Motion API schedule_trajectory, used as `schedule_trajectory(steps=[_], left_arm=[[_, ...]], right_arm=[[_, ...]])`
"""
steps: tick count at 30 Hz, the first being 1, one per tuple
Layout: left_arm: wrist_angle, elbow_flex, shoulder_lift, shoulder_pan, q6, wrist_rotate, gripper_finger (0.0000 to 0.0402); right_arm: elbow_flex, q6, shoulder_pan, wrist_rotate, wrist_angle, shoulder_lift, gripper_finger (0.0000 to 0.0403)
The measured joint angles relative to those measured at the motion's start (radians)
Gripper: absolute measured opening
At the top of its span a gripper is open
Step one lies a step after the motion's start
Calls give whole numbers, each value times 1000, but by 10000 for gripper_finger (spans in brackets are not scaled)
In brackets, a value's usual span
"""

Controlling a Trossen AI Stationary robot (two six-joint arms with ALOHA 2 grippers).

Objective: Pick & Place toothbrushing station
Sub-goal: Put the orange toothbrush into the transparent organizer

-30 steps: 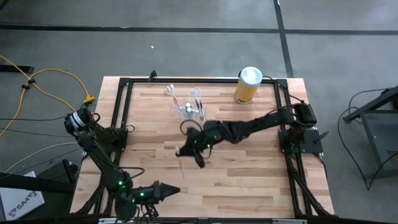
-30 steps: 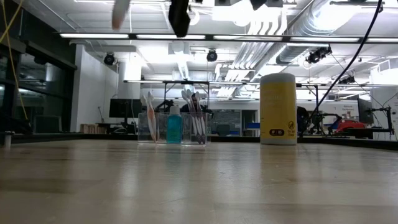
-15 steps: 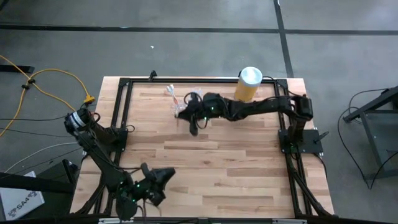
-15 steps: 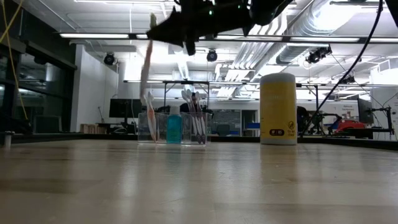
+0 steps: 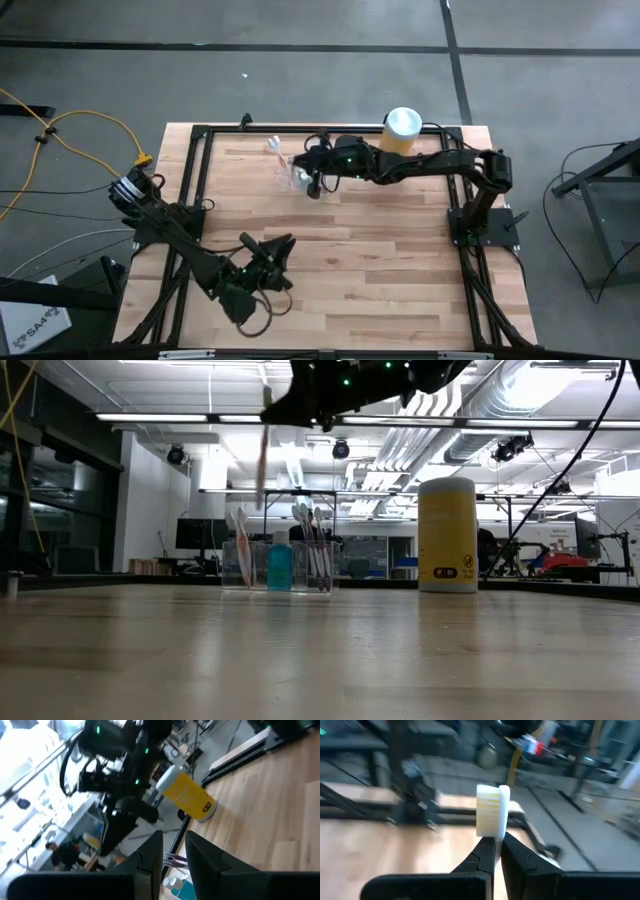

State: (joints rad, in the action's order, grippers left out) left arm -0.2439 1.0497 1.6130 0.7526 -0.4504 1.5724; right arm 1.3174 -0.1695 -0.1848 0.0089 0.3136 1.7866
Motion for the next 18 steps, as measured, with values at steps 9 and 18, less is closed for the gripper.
schedule_trajectory(steps=[9, 18], left_arm=[[52, -2, -30, -77, 145, -3, 76], [649, -74, -278, -244, 650, -150, 76]], right_arm=[[0, -64, -19, 98, -130, -110, 5], [0, -65, -10, 115, -229, -211, 5]])
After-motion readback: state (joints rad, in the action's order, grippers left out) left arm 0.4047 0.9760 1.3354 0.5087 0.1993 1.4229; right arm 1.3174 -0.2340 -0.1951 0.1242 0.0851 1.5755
